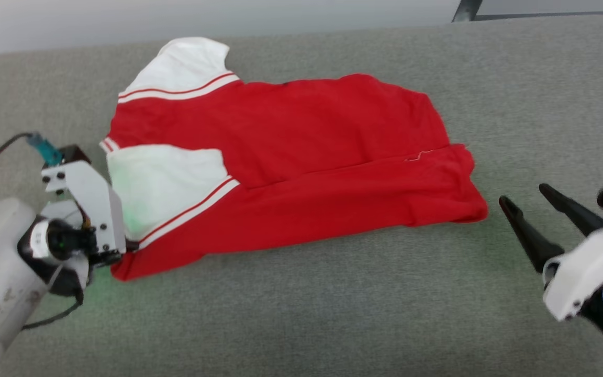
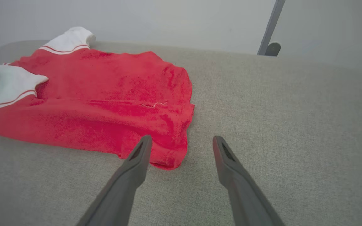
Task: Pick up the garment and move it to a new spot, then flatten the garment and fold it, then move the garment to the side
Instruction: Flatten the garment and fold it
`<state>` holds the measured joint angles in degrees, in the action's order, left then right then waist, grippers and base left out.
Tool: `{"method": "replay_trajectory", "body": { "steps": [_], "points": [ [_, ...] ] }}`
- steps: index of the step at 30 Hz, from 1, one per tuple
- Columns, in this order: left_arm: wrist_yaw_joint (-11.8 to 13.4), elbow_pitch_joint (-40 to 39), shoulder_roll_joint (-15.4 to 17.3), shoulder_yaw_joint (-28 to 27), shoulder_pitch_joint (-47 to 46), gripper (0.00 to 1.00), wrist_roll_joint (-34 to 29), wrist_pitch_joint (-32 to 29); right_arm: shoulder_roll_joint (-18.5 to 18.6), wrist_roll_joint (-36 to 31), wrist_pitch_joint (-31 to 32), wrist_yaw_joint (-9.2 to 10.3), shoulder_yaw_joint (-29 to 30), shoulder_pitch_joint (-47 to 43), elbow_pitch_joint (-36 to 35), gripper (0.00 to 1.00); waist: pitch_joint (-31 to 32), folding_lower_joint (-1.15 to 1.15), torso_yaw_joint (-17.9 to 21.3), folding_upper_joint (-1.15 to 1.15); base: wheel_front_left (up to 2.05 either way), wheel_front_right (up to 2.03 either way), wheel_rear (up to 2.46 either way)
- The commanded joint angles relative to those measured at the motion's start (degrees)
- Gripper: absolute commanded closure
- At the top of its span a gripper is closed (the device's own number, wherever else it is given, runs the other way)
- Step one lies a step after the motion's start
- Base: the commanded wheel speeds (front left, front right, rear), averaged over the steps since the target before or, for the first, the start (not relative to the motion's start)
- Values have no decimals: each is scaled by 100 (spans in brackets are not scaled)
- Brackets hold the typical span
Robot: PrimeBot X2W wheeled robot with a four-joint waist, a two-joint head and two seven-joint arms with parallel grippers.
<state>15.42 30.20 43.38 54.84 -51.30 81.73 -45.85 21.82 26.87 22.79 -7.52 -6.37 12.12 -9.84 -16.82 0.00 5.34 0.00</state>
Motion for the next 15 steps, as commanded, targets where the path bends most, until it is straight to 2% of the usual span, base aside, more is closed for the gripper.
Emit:
{"method": "replay_trajectory", "body": {
  "steps": [1, 7, 15],
  "points": [
    [-54, 97, -162, 57, -40, 100, -94, 110, 24, 156, 436, 5, 10, 278, 91, 0, -122, 0, -119, 0, 0, 0, 0],
    [-252, 246, -565, 166, -351, 100, -250, 123, 219, 272, 1945, 5, -59, 1002, 482, 0, -349, 0, -436, 0, 0, 0, 0],
    [-505, 570, -1059, 250, -652, 100, -389, 220, 155, 211, 3432, 4, -65, 1576, 1026, 0, -544, 0, -814, 0, 0, 0, 0]
  ]
}}
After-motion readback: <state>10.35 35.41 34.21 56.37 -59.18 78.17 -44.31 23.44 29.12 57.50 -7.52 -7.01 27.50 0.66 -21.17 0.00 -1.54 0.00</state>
